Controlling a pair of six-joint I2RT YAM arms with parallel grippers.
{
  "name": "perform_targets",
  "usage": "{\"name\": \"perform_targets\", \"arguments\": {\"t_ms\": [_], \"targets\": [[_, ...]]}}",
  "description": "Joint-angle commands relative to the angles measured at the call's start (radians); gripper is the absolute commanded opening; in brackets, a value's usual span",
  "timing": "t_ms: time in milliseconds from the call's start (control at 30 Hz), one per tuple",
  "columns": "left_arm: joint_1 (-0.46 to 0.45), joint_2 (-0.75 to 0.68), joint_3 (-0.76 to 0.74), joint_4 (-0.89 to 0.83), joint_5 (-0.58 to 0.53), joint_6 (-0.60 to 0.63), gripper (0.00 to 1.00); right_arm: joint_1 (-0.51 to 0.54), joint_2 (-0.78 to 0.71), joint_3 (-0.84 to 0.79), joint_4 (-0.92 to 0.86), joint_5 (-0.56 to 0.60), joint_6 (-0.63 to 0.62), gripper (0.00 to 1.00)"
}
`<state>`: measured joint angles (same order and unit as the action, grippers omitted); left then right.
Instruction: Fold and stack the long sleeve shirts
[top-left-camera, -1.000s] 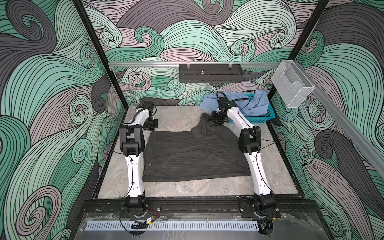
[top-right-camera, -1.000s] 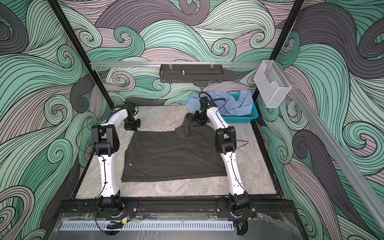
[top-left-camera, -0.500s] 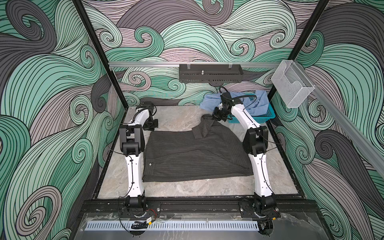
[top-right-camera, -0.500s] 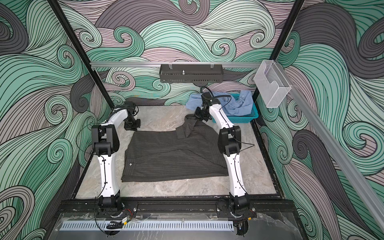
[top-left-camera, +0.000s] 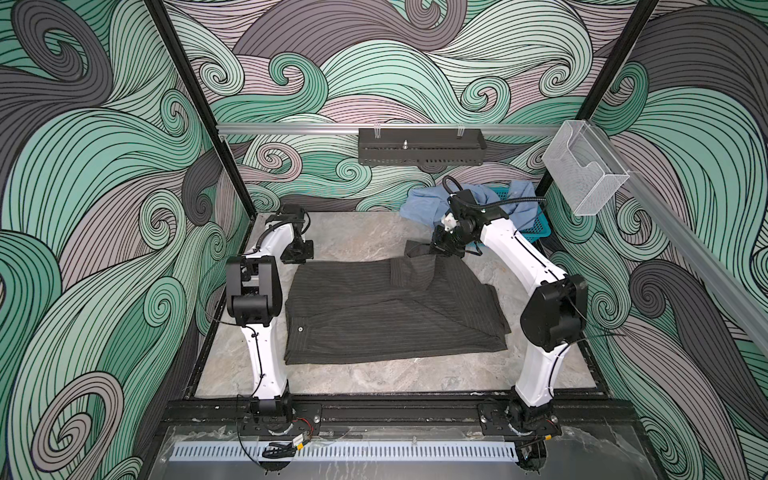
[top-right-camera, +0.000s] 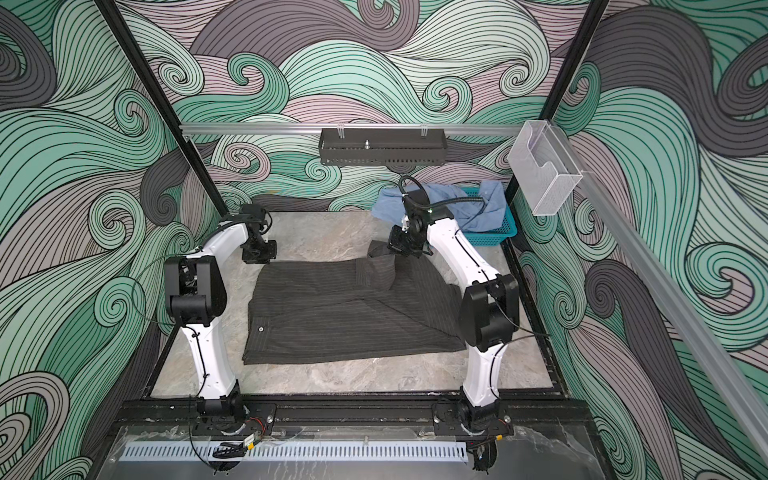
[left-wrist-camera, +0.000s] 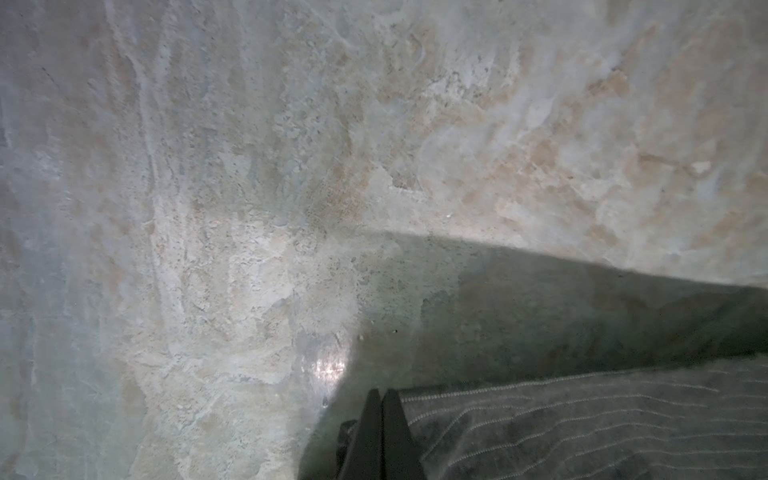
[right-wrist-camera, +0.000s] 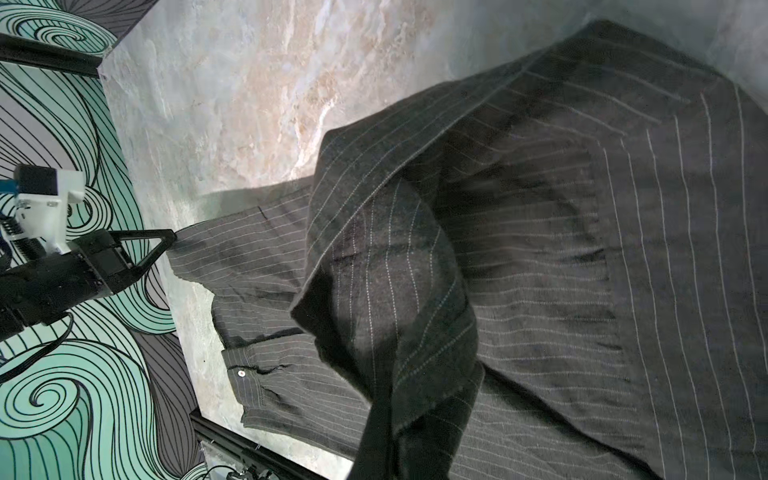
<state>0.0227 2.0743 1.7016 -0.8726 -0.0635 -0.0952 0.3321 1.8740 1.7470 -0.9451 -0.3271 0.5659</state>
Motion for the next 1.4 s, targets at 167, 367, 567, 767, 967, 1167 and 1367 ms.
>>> {"name": "perform_targets", "arguments": {"t_ms": [167,367,567,767,967,1167,1367], "targets": [[-0.019,-0.152,-0.156,0.092,-0.027,0.043,0.0,-0.008,-0.224,-0.228,-0.017,-0.042,0.052,0.0],[-0.03,-0.255,-0.285,0.194,-0.041,0.079,0.0,-0.033,-0.395,-0.345,-0.069,-0.053,0.052,0.0],[-0.05,-0.327,-0.37,0.259,-0.062,0.115,0.0,-0.076,-0.514,-0.446,-0.143,-0.07,0.026,0.0],[-0.066,-0.415,-0.461,0.296,-0.109,0.145,0.0,-0.105,-0.62,-0.535,-0.219,-0.079,-0.001,0.0],[-0.109,-0.575,-0.617,0.411,-0.155,0.207,0.0,-0.114,-0.717,-0.588,-0.294,-0.086,-0.007,0.0],[-0.124,-0.645,-0.721,0.429,-0.144,0.217,0.0,-0.116,-0.796,-0.651,-0.36,-0.076,-0.018,0.0],[-0.128,-0.61,-0.738,0.366,-0.142,0.172,0.0,-0.118,-0.825,-0.758,-0.346,-0.068,-0.021,0.0]]}}
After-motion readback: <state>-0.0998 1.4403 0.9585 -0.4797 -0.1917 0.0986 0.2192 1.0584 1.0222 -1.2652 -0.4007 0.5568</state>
